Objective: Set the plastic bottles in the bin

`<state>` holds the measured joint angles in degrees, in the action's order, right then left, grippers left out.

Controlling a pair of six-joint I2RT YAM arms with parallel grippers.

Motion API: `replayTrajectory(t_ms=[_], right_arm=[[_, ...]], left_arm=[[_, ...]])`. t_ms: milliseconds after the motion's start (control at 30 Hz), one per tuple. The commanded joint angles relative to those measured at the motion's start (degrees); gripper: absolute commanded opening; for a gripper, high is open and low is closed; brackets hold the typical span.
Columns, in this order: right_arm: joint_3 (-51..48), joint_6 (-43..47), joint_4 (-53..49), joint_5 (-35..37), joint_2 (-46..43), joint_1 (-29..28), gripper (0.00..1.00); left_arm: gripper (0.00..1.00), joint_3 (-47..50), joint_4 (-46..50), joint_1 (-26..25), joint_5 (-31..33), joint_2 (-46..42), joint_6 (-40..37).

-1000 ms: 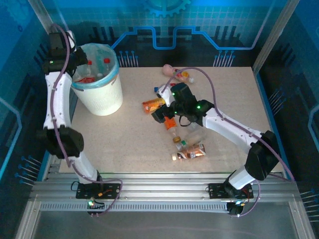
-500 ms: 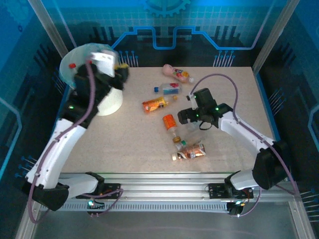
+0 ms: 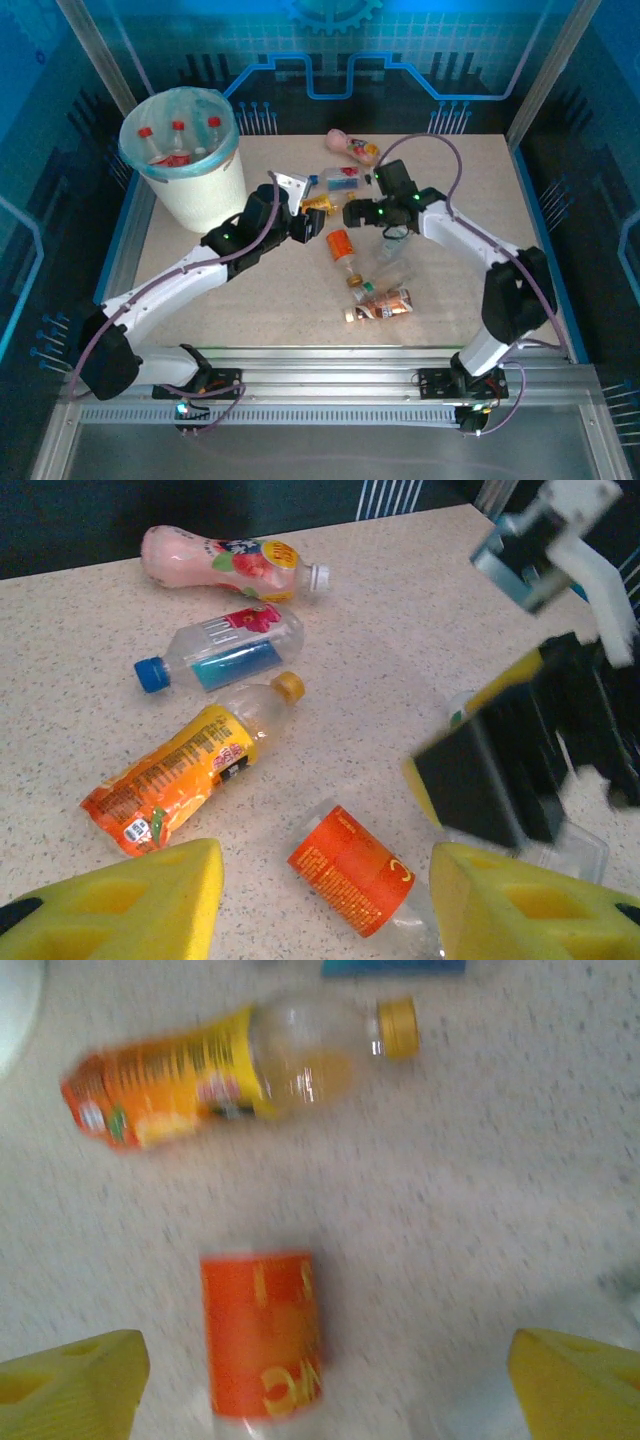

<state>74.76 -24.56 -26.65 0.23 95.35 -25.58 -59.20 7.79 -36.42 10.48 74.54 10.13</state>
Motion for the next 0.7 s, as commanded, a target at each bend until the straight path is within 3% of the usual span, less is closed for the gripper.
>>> replayTrajectory(t_ms=[0, 33, 133, 167, 367, 667], right_arm=[[4.25, -8.49, 5.89, -3.79, 4.59, 1.61, 0.83], [5.15, -10.23, 7.2, -3.86, 6.07, 1.78, 0.81], [7.41, -13.56, 8.75, -5.25, 9.49, 1.88, 0.79], [6.95, -14.59, 9.66, -5.58, 9.44, 1.85, 0.79], [3.13, -12.87, 7.47, -1.88, 2.81, 2.76, 0.82], [-5.39, -5.8, -3.5, -0.07, -14.02, 10.2, 0.82]], left_arm=[[0.58, 1.86, -3.63, 0.2, 3.45, -3.46, 1.11], [0.6, 2.23, -3.66, 0.2, 3.89, -3.76, -0.18], [0.85, 2.35, -4.72, 0.52, 5.25, -2.45, -8.02], [0.86, 0.49, -2.96, 0.68, 5.19, -0.61, -11.69], [0.87, -20.01, 15.91, 4.07, 7.64, 17.59, -20.93], [0.84, -48.2, 32.98, 7.07, -1.18, 42.73, -22.54]])
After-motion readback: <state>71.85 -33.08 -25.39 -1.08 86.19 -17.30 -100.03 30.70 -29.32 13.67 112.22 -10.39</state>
